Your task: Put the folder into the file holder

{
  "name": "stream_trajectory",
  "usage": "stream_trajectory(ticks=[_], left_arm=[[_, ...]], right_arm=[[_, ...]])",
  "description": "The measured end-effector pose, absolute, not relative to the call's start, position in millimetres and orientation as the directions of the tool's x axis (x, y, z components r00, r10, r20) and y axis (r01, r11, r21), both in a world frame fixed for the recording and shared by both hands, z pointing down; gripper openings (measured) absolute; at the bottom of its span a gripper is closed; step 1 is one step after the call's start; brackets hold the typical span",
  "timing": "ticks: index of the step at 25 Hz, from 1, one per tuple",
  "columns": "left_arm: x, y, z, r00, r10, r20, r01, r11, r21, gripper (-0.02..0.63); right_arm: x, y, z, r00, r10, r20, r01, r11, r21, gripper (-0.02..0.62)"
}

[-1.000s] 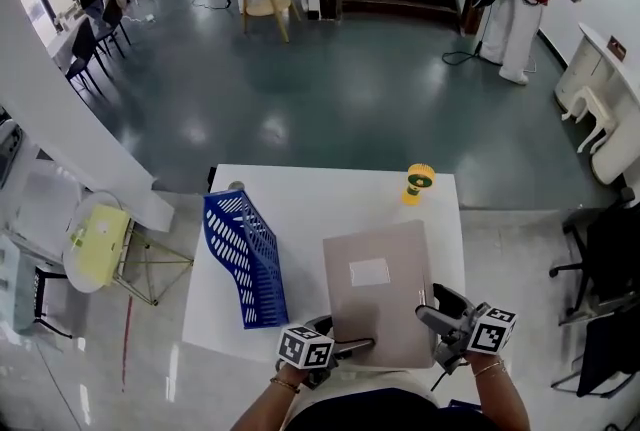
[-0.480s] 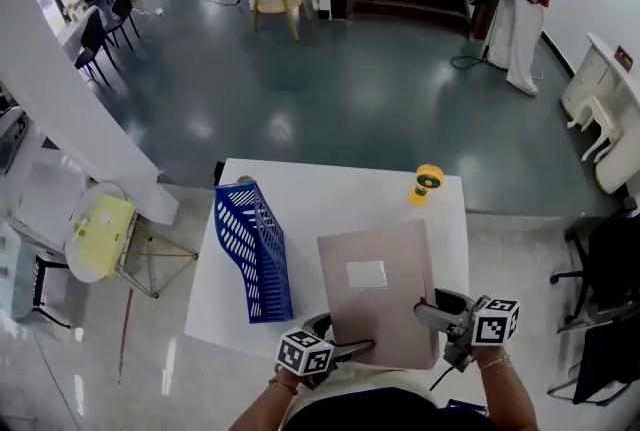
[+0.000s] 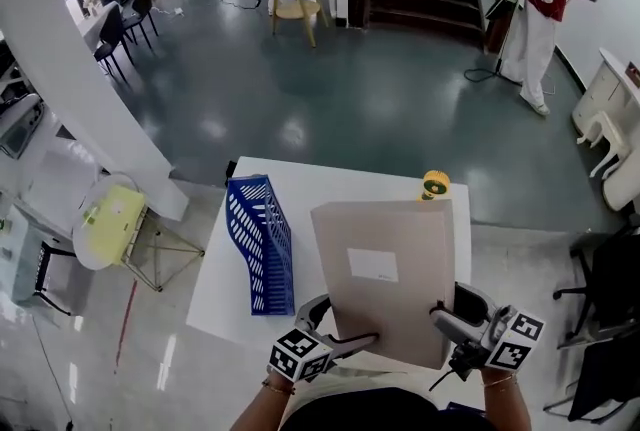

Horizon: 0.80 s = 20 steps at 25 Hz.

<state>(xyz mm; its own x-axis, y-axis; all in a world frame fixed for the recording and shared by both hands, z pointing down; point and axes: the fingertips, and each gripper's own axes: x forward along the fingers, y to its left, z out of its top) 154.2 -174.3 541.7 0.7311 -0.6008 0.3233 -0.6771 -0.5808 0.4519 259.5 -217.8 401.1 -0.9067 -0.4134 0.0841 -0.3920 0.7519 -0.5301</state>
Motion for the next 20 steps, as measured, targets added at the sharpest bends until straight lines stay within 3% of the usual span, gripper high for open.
stream_trajectory(ticks=[4,8,12,20], left_arm=[[148,-175,504,0.674,-0.672,0.308,-0.739,-0.597,0.313,0.540],[136,-173,477,0.603,-0.743,0.291,-0.797,-0.576,0.181,0.540],[120,-172,456,0.543,-0.813,0.209,-0.839,-0.513,0.183,0.539],[57,-151,464,0.413,-0.886,0.212,-0.910,-0.393,0.132,0.537]], right_arm=[[267,-209,361,-0.912,-0.409,-0.041,-0.341,0.810,-0.476,0.282],[262,-203,346,-0.920,-0.386,-0.065,-0.330,0.855,-0.399,0.282],[255,-198,346,-0.928,-0.365,-0.071,-0.319,0.880,-0.352,0.282],[221,-188,326,-0.906,-0.399,-0.139,-0.339,0.884,-0.322,0.281]])
